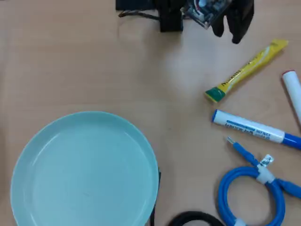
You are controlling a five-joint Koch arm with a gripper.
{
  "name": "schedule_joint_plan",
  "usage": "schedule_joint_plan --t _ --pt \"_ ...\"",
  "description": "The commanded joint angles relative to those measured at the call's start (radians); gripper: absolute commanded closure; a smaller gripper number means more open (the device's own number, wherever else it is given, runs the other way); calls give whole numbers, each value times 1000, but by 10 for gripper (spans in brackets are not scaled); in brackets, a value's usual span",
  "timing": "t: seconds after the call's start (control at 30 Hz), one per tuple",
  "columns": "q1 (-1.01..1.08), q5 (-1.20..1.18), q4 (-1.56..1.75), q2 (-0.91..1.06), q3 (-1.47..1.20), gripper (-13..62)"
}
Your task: Pick up the yellow coffee stick, then put it in the green bowl
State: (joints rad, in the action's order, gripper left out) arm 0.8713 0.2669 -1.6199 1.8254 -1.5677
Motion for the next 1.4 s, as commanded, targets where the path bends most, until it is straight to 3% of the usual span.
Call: schedule_joint_plan --t 0.0,0.97,1.37 --pt "-26 -40 38 5 29 364" --pt "-152 -299 710 5 -394 330" --pt "-195 -305 765 -71 -341 269"
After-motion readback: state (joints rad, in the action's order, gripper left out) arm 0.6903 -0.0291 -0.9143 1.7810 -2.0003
